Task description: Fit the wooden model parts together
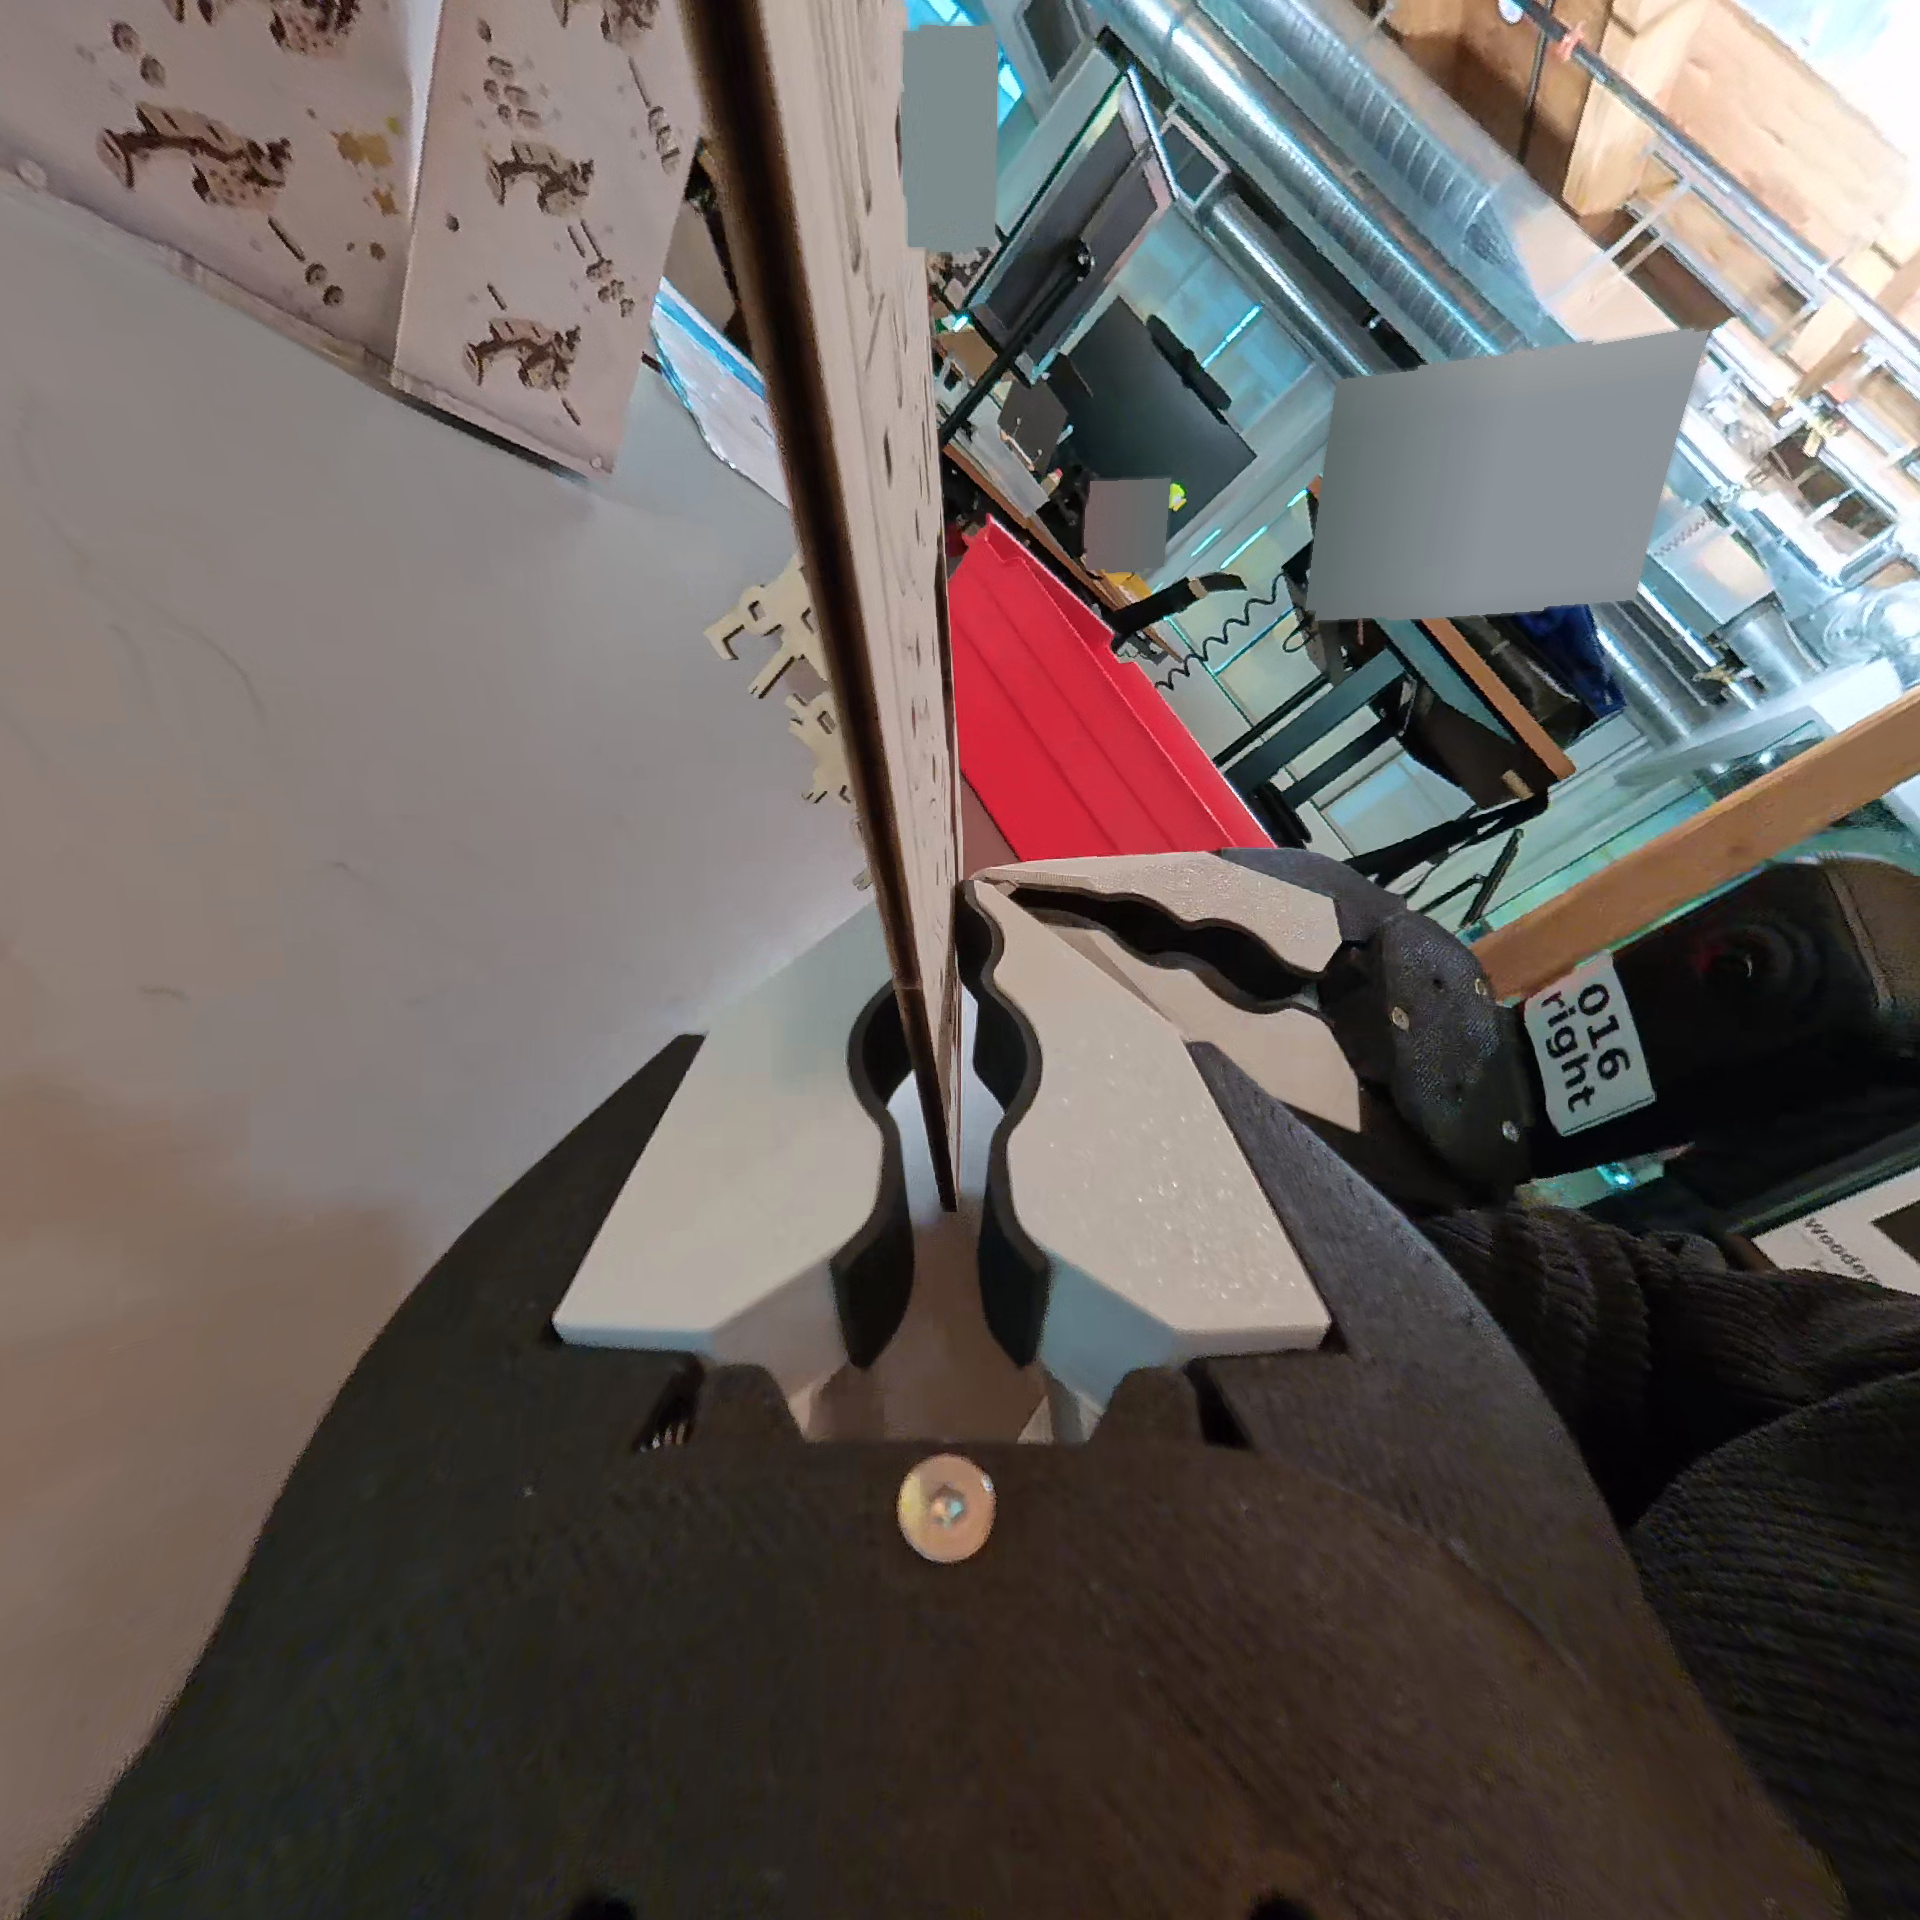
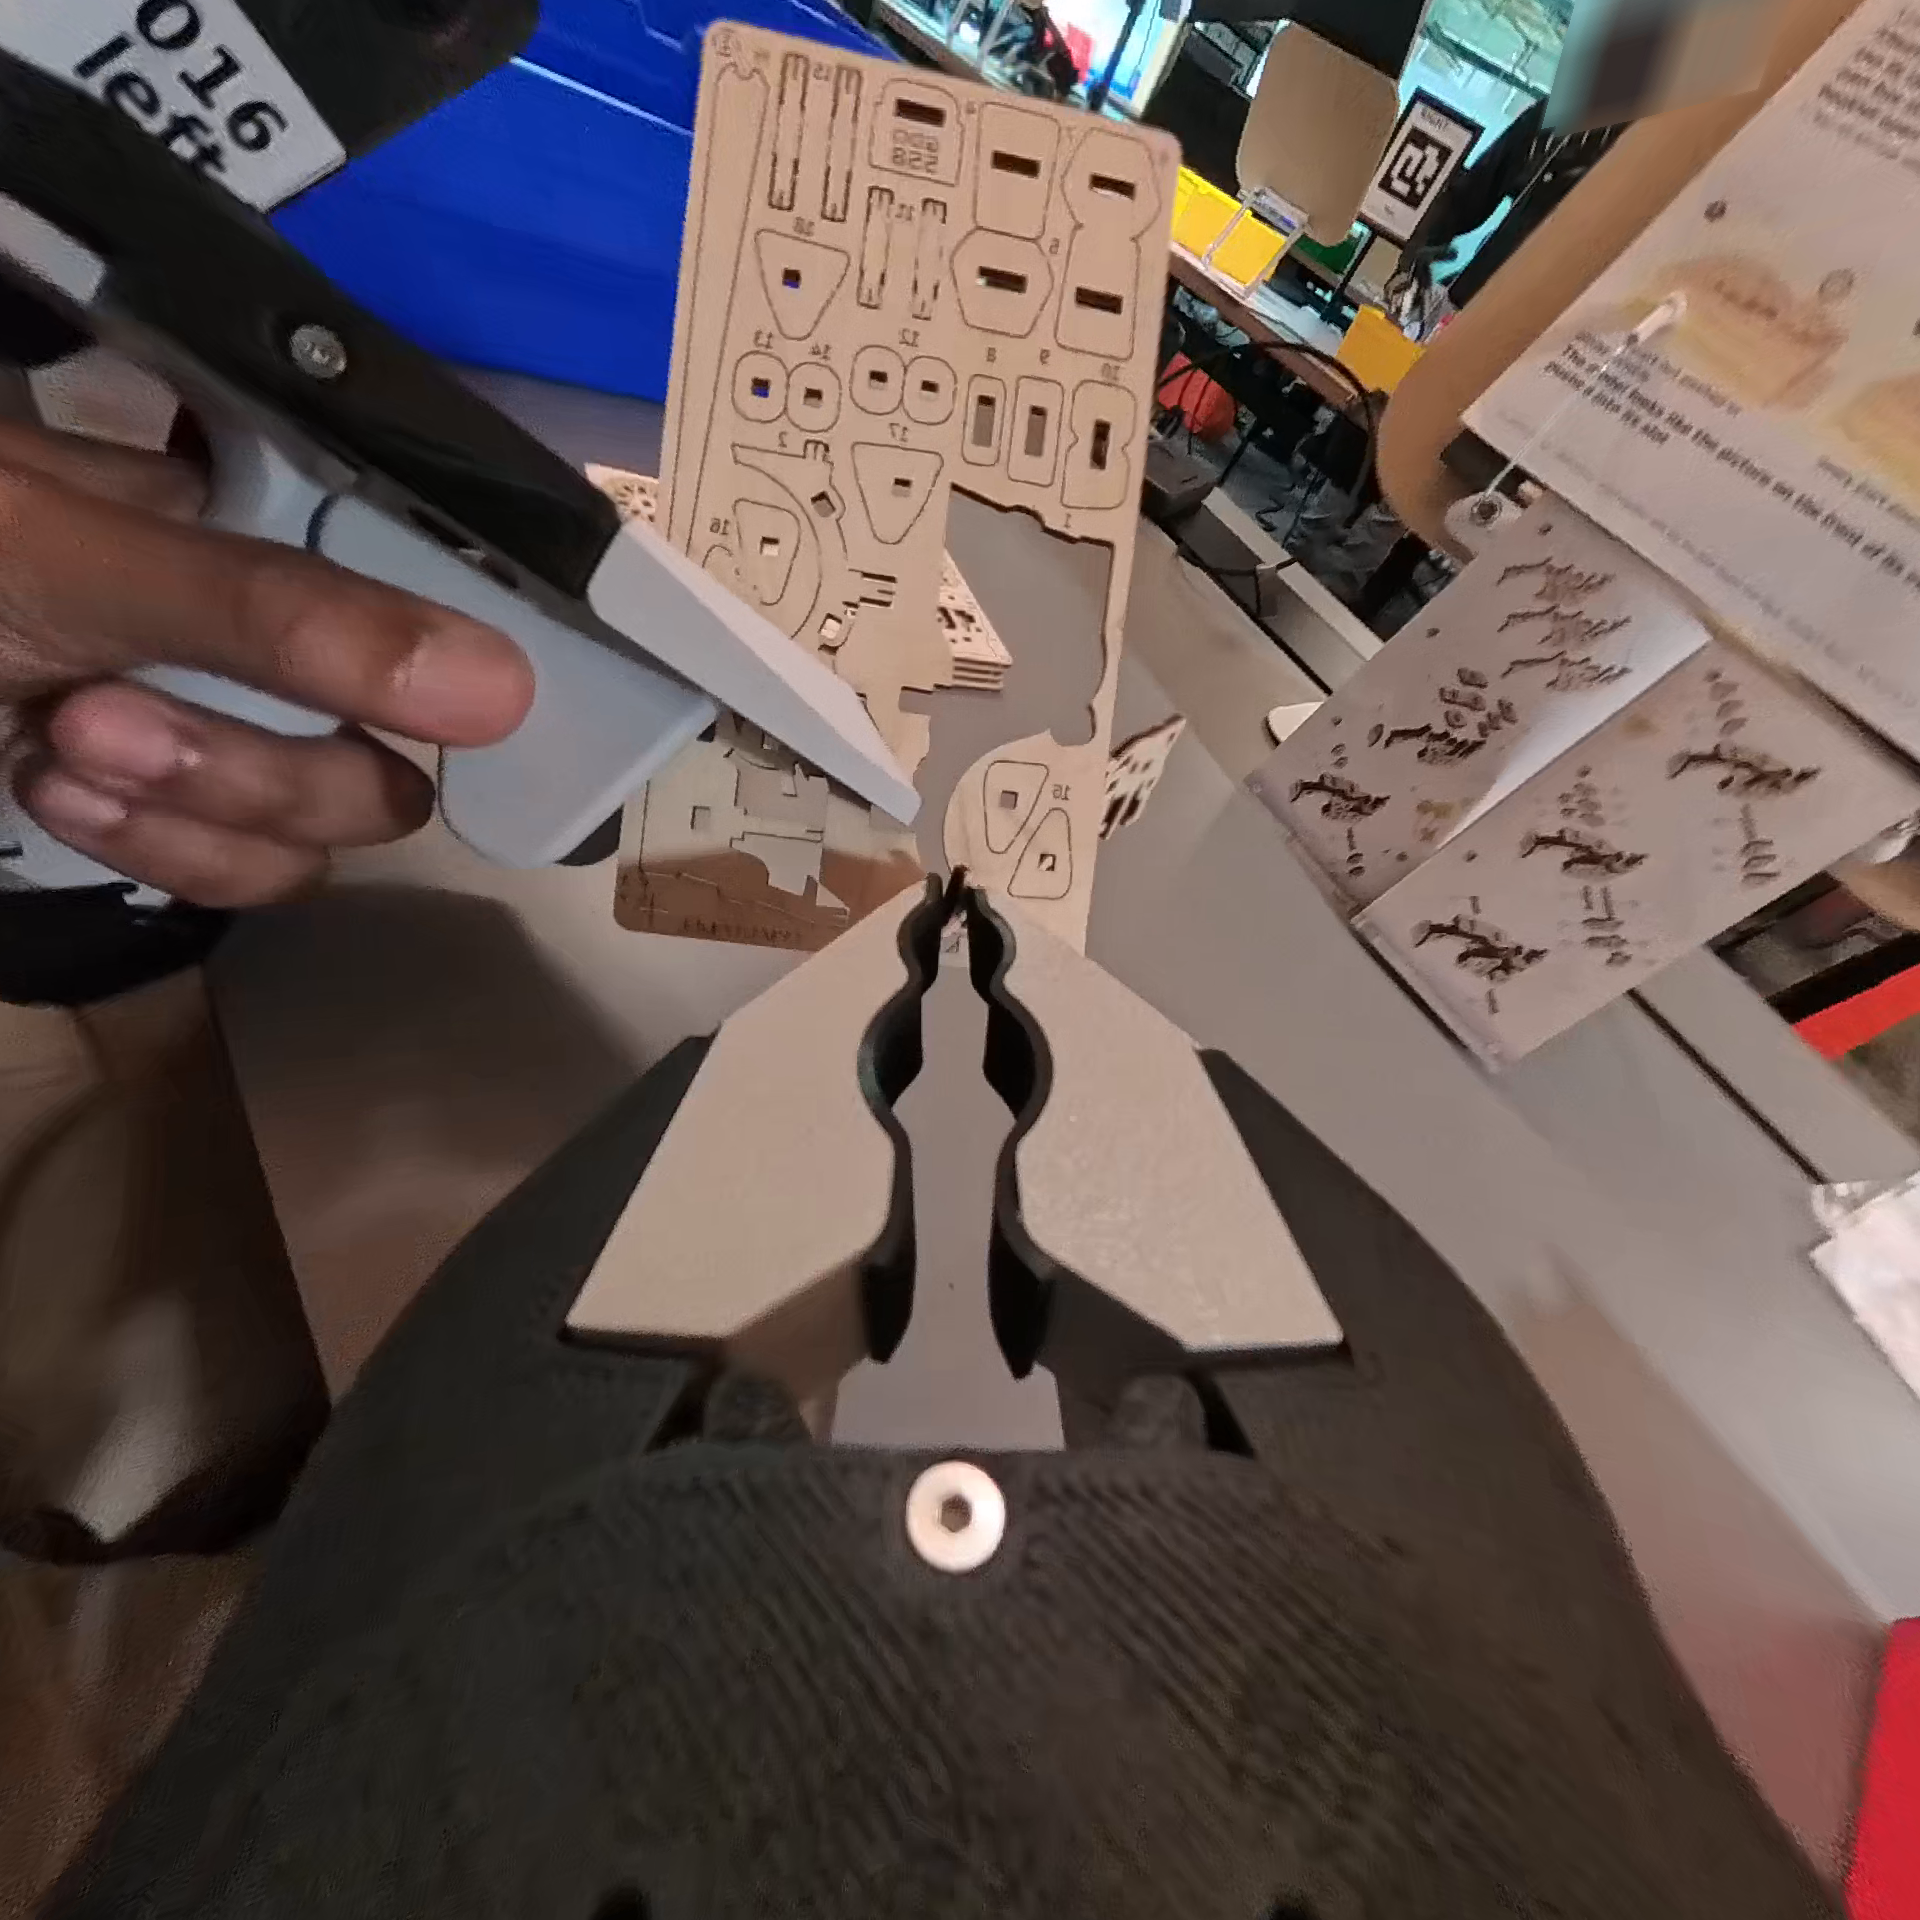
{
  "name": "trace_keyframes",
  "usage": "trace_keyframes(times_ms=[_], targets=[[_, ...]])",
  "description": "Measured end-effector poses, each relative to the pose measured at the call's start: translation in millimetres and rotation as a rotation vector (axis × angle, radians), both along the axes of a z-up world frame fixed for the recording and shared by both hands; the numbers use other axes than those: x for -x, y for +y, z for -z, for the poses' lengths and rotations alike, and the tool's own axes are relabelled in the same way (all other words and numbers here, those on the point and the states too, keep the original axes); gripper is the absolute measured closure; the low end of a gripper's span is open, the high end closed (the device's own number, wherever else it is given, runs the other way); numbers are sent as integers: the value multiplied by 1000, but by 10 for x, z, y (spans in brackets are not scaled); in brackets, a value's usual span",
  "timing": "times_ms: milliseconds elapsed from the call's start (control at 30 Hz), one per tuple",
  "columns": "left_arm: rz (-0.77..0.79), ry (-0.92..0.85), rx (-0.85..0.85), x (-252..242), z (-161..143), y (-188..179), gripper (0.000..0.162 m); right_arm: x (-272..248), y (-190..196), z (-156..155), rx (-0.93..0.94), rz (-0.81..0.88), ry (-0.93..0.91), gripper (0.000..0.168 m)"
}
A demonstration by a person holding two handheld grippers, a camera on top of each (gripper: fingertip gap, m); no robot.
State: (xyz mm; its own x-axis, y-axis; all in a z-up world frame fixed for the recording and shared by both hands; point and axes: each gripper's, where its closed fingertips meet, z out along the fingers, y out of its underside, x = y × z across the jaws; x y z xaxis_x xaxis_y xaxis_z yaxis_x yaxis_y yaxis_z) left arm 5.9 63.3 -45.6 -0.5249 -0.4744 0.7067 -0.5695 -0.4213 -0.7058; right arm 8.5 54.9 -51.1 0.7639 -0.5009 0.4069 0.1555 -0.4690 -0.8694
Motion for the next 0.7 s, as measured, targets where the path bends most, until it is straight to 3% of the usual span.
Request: trace_keyframes(times_ms=[333,700], targets=[[106,85,133,32,30,-54,162,0,-35,-31,-3,-62,-26,166],[70,92,176,-60,28,79,162,1,-53,-132,-79,-9,-128,155]])
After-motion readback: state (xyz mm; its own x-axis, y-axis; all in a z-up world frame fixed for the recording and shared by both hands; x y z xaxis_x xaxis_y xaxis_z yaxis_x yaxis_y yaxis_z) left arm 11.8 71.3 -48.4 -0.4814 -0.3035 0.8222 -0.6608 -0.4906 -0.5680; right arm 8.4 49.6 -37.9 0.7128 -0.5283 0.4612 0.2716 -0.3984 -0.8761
